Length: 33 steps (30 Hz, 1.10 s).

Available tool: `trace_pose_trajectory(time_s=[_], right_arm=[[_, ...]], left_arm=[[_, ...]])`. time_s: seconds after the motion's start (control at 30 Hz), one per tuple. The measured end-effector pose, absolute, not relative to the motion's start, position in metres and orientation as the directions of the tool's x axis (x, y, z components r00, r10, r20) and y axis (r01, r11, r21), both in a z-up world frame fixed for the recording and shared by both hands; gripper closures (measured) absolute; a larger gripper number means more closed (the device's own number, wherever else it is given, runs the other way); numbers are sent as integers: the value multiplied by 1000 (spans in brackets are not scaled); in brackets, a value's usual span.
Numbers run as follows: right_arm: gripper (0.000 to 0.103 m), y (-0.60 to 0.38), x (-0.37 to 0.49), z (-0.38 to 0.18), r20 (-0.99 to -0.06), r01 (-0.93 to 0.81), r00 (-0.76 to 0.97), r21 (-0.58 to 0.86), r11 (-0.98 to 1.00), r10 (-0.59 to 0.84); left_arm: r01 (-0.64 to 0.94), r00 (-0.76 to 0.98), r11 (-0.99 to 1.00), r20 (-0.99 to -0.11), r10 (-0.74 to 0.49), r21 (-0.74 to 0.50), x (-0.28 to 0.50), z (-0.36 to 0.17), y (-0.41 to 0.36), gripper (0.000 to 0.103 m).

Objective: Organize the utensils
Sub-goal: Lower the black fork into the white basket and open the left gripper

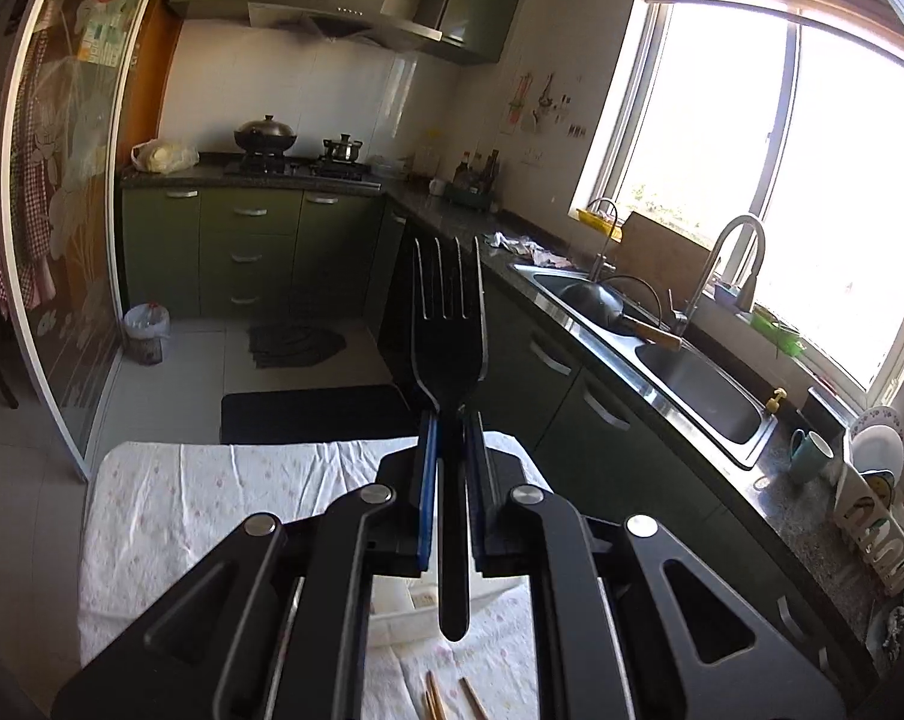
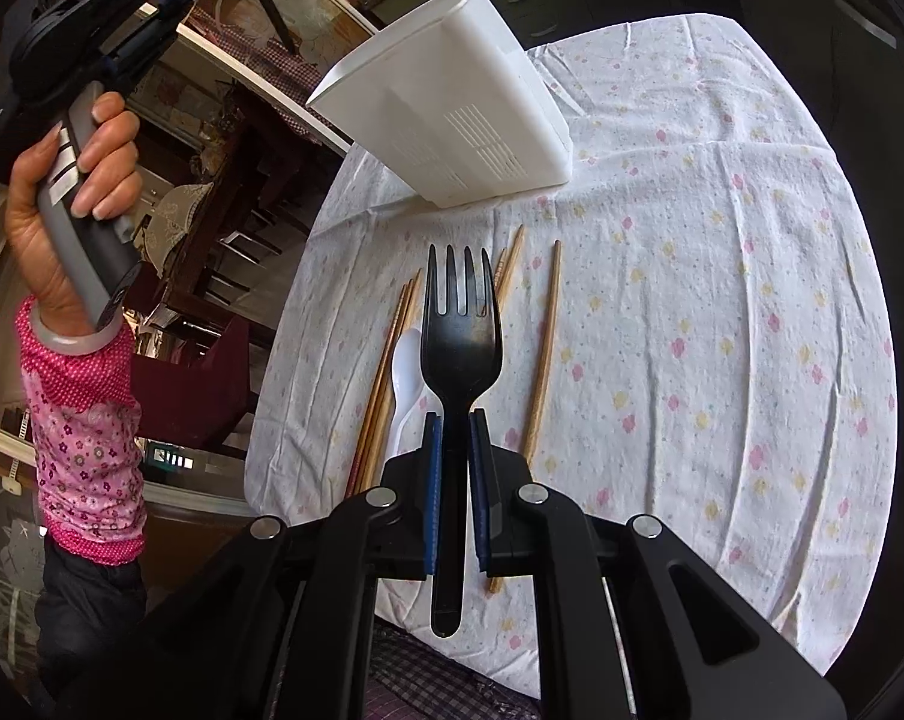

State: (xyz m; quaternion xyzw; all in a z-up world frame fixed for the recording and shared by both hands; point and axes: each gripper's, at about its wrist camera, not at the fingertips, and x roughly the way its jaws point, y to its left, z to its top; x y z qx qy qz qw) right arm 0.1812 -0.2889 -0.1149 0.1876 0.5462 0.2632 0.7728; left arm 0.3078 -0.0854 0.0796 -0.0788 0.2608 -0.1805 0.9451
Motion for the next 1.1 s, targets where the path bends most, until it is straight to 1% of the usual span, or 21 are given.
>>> trace_pose_trajectory(time_s=[0.07,0.17,0.4,0.47,0.5,0.53,0.6,0.7,0.87,1.0,1.1], right_arm=[[93,-293,179,-116,-737,-200,269,588,784,621],[93,-296,180,-113,-730,-206,285,586,784,621],[93,-293,184,-100,-710,-227,312,589,776,631],[93,-292,185,-94,-707,-232,324,585,777,628],[93,-291,186,-91,-705,-234,331,582,779,627],[93,-290,187,-87,-703,-237,338,580,779,626],[93,-288,191,-78,-694,-243,357,577,780,625],[93,-286,198,-58,-675,-254,399,568,783,620],[93,-283,229,-8,-587,-280,529,561,779,613],[93,-275,266,32,-495,-271,673,525,807,549],[93,-267,295,51,-437,-240,767,483,842,469]], left_arm=[[278,826,936,-444,-348,-218,319,70,-88,94],[251,847,952,-436,-304,-176,327,54,-90,94],[232,823,966,-507,-258,-115,330,15,-93,94],[234,810,965,-526,-260,-117,329,5,-90,94],[230,807,966,-532,-258,-120,328,1,-88,92],[225,803,967,-538,-255,-123,328,-3,-87,83],[226,797,964,-544,-264,-137,325,-8,-83,71],[219,799,964,-540,-265,-148,319,-8,-77,71],[201,837,956,-469,-280,-212,285,15,-50,71],[187,868,952,-414,-275,-240,241,32,-26,68],[185,870,950,-407,-277,-249,218,38,-13,67]])
